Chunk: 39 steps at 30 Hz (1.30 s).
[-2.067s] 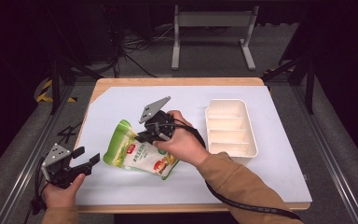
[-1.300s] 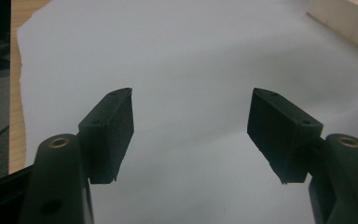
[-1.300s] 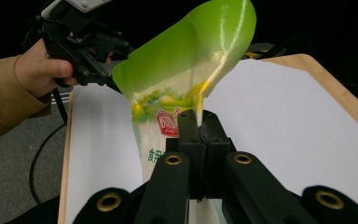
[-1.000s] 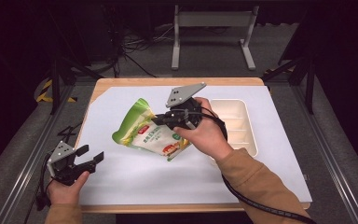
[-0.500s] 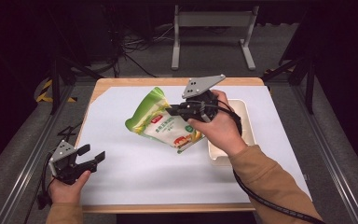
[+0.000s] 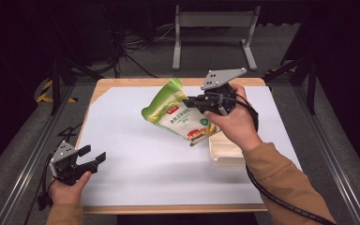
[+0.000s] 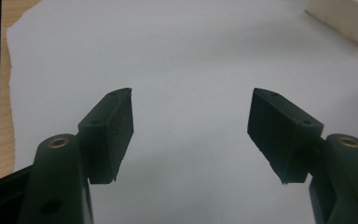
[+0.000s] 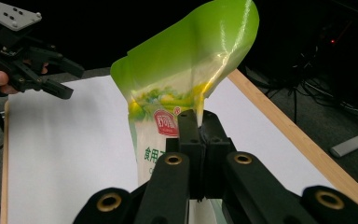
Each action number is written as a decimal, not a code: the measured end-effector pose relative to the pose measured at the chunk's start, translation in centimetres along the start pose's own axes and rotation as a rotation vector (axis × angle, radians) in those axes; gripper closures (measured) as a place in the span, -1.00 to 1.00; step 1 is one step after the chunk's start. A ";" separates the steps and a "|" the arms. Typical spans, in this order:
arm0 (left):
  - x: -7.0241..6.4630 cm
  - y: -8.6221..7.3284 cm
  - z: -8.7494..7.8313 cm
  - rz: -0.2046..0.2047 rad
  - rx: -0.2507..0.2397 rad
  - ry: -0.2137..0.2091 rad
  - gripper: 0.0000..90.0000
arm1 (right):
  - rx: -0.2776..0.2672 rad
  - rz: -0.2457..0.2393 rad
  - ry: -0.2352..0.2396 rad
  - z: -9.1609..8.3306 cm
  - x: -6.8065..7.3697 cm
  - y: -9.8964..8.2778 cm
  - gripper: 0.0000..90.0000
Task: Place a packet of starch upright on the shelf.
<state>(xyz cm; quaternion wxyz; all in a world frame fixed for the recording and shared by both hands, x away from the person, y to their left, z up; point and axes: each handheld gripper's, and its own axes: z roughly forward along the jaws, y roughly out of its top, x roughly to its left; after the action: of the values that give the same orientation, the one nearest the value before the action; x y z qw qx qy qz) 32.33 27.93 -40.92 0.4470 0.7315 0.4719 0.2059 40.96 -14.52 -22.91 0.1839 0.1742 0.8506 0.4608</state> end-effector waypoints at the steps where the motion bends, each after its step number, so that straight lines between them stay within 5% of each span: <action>1: 0.0 0.0 0.0 0.003 0.000 0.001 -0.29 | -0.001 0.003 -0.005 -0.2 -0.1 -0.1 0.98; 39: -0.1 -0.1 0.2 0.003 0.008 0.000 -0.29 | -0.014 0.079 -0.154 -4.0 -4.5 -4.0 0.98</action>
<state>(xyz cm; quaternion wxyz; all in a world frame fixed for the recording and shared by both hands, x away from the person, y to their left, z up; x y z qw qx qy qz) 32.38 27.81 -41.08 0.4438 0.7341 0.4714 0.2045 42.50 -21.52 -23.55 0.2314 0.2412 0.8232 0.4589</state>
